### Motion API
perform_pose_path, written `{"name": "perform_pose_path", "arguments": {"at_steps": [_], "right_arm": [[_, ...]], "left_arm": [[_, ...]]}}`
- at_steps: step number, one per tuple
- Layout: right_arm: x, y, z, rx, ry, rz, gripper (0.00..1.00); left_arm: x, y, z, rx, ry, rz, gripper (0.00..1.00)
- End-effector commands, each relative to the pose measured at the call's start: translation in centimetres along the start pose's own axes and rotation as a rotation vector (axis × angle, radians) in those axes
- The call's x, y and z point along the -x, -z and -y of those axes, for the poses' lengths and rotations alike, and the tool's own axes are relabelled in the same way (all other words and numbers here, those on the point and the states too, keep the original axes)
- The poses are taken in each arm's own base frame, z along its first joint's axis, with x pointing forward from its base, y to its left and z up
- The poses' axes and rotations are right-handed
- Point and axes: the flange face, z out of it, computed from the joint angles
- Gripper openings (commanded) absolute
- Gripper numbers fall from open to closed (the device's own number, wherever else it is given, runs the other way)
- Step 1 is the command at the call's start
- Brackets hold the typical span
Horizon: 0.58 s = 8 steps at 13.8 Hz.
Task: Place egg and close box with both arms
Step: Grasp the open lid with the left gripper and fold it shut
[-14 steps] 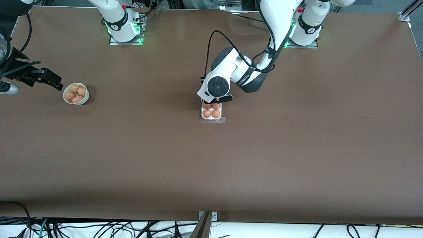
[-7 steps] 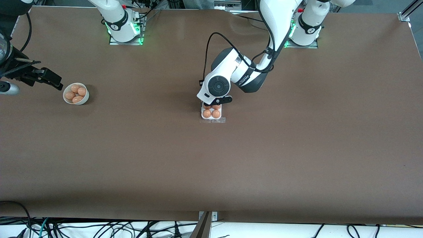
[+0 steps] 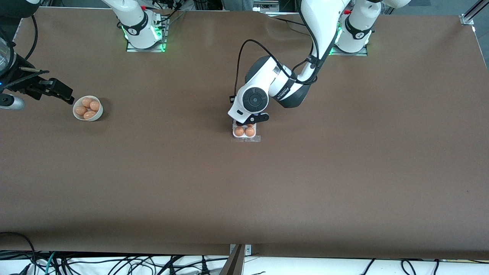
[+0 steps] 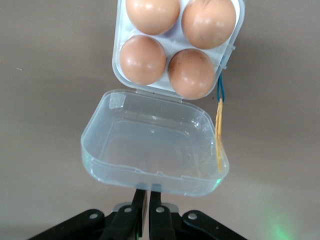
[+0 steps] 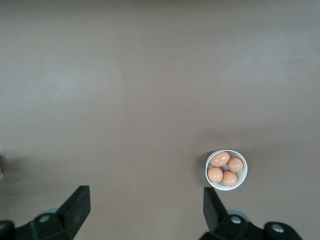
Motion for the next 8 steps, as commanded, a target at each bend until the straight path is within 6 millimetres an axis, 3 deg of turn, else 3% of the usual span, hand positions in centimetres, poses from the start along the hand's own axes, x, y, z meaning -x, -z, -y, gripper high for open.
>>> {"name": "perform_pose_path", "arguments": {"at_steps": [1,8], "right_arm": [[-0.1,0.5,0.2,-0.013,0.002,-0.001,1.0],[-0.1,0.5,0.4,-0.013,0.005,0.002,1.0]], "left_arm": [[-0.5,0.2,-0.4,-0.009,0.003,-0.034,0.09],[-1.6,1.6,-0.1,0.004,0.004,-0.093,0.09]]}}
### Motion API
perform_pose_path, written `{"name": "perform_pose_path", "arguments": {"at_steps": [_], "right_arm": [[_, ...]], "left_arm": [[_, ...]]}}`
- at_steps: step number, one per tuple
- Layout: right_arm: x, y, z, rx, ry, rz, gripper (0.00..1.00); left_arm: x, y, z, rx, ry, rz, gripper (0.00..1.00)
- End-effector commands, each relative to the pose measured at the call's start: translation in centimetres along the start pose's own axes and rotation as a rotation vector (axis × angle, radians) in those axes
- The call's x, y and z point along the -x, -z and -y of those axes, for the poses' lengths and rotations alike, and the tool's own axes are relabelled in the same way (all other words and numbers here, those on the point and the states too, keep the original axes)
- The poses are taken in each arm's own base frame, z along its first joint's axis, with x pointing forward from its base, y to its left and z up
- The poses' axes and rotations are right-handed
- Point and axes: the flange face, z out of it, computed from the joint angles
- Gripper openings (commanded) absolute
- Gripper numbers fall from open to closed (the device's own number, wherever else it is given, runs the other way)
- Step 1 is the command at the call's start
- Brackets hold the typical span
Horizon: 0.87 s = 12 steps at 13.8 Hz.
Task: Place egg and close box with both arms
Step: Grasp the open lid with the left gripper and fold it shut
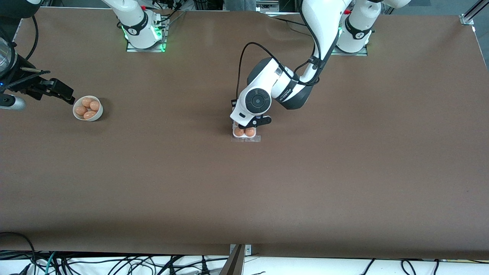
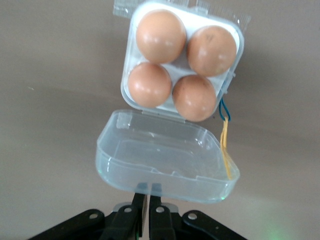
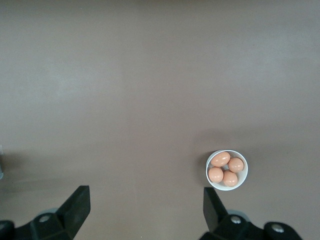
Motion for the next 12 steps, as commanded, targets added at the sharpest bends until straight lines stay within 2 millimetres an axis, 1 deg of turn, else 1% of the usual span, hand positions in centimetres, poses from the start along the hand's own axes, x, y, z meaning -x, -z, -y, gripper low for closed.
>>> {"name": "perform_pose_path", "arguments": {"at_steps": [1,2,4,6,7,8,10,11,12], "right_arm": [[0.0,0.5,0.3,-0.013,0.003,0.0,1.0],[0.0,0.5,0.4,-0.013,0.005,-0.001,1.0],[-0.1,0.6,0.4,-0.014,0.003,-0.003,1.0],[-0.1,0.5,0.4,-0.013,0.005,-0.001,1.0],[0.0,0.5,0.4,-0.013,0.005,-0.001,1.0],[0.0,0.5,0.4,-0.013,0.005,-0.001,1.0],[0.0,0.5,0.4,-0.013,0.003,-0.001,1.0],[0.0,0.5,0.4,-0.013,0.003,-0.001,1.0],[0.0,0.5,0.4,-0.013,0.003,-0.001,1.0]], "left_arm": [[-0.5,1.2,-0.8,0.0,-0.011,-0.058,0.09],[-0.6,1.6,-0.8,0.006,-0.012,-0.067,0.09],[-1.7,2.4,-0.2,0.015,0.004,-0.091,0.09],[-3.1,3.6,0.2,0.04,0.01,-0.165,0.09],[-3.5,3.9,0.3,0.036,0.006,-0.192,0.09],[-3.6,4.1,0.5,0.027,0.003,-0.2,0.1],[-3.3,4.9,0.7,0.004,-0.009,-0.222,0.11],[-3.6,5.6,1.3,-0.005,0.001,-0.22,0.14],[-3.9,7.5,1.9,-0.004,0.011,-0.233,0.21]]}}
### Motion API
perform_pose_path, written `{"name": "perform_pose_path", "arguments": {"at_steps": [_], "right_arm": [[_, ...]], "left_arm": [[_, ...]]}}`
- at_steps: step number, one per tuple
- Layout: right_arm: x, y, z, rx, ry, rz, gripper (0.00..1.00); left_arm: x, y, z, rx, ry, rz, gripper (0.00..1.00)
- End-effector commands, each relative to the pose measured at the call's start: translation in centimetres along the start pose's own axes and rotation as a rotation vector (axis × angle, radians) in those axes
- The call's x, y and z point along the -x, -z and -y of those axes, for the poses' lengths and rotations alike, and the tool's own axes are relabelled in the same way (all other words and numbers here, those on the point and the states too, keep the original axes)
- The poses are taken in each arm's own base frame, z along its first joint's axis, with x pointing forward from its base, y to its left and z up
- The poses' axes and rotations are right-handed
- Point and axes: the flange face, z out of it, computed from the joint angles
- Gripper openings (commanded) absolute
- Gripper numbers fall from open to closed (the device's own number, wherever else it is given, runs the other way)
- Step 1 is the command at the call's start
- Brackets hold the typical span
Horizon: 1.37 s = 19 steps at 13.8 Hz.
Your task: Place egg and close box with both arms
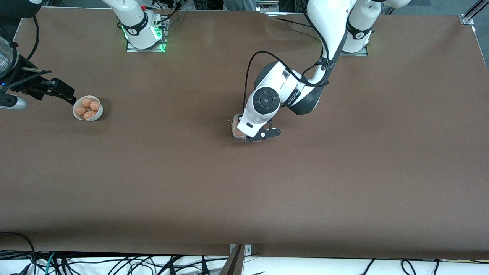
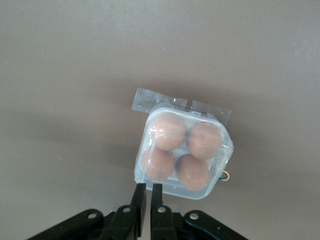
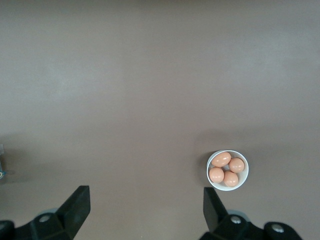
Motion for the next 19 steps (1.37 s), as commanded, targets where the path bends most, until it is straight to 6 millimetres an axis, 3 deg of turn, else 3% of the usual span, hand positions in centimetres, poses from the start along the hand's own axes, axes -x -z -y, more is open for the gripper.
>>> {"name": "perform_pose_path", "arguments": {"at_steps": [1,3,4,5,9,12,15,19], "right_arm": [[-0.1,0.5,0.2,-0.013,-0.001,-0.001,1.0],[-0.1,0.5,0.2,-0.013,-0.001,-0.001,1.0],[-0.1,0.5,0.2,-0.013,0.001,-0.001,1.0],[-0.1,0.5,0.2,-0.013,-0.001,0.0,1.0],[-0.1,0.5,0.2,-0.013,0.001,0.0,1.0],[-0.1,0.5,0.3,-0.013,0.001,0.0,1.0],[0.0,0.4,0.3,-0.012,0.001,0.003,1.0],[-0.1,0.5,0.3,-0.013,0.001,0.0,1.0]], "left_arm": [[-1.7,5.0,1.4,-0.047,0.0,-0.048,0.33],[-3.0,9.2,3.7,-0.127,-0.08,-0.05,0.76],[-4.2,11.2,5.6,-0.151,-0.11,-0.037,0.92],[-4.7,14.3,7.5,-0.152,-0.147,-0.038,1.0],[-8.5,23.6,16.7,-0.127,-0.167,-0.125,1.0],[-11.2,28.2,23.9,-0.188,-0.147,-0.204,1.0],[-11.8,31.8,29.0,-0.199,-0.192,-0.24,1.0],[-14.3,33.1,35.8,-0.185,-0.178,-0.232,1.0]]}}
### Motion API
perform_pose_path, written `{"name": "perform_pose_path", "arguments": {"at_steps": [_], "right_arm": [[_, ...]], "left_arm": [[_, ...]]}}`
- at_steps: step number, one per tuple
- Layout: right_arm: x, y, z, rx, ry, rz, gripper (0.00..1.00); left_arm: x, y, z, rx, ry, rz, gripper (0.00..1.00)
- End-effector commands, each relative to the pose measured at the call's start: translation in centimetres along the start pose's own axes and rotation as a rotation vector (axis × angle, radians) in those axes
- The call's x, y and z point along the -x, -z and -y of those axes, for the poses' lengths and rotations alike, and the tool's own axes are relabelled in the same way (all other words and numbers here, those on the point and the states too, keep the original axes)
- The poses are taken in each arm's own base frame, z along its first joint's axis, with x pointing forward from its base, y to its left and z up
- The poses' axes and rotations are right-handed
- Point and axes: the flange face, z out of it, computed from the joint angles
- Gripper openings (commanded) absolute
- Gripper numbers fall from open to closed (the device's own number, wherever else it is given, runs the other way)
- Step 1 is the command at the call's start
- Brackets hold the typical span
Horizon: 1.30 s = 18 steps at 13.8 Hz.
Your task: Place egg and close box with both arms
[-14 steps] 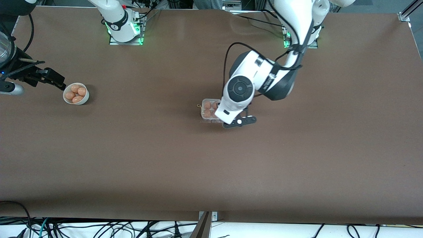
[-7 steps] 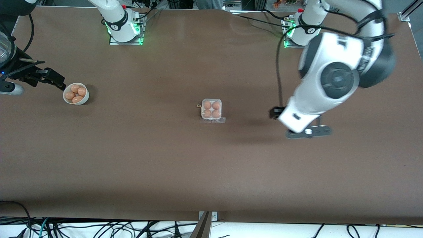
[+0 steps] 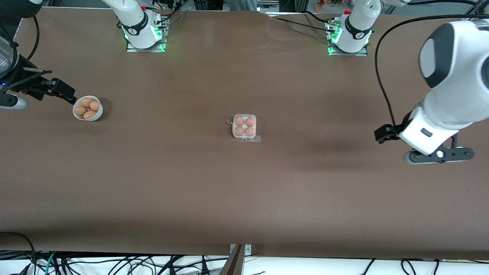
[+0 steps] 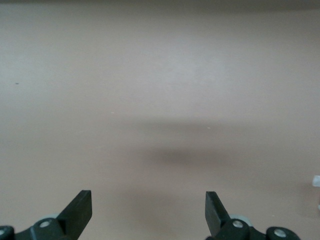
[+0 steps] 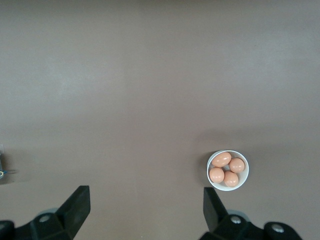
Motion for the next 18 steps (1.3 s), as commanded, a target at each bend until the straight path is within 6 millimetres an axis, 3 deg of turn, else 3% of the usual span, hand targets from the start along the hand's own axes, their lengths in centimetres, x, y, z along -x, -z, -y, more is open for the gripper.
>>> {"name": "perform_pose_path", "arguments": {"at_steps": [1,4,7,11,13,15,18], "right_arm": [[0.0,0.5,0.2,-0.013,0.0,0.0,1.0],[-0.1,0.5,0.2,-0.013,0.0,-0.001,1.0],[0.0,0.4,0.2,-0.012,0.001,0.003,1.0],[0.0,0.4,0.2,-0.012,0.0,0.003,1.0],[0.0,0.4,0.2,-0.012,0.0,0.003,1.0],[0.0,0.4,0.2,-0.012,0.0,0.003,1.0],[0.0,0.4,0.2,-0.012,0.0,0.005,1.0]], "left_arm": [[-0.5,-0.4,4.5,0.002,0.016,0.017,1.0],[-0.7,0.0,8.8,0.11,0.034,0.01,1.0],[-0.4,-0.1,11.2,0.189,0.036,0.013,1.0],[1.1,0.4,9.9,0.22,0.018,-0.043,1.0],[3.1,1.3,9.9,0.166,-0.004,-0.041,1.0],[5.4,2.7,8.5,0.101,-0.053,-0.026,1.0],[8.0,2.7,9.1,0.127,-0.036,0.044,1.0]]}}
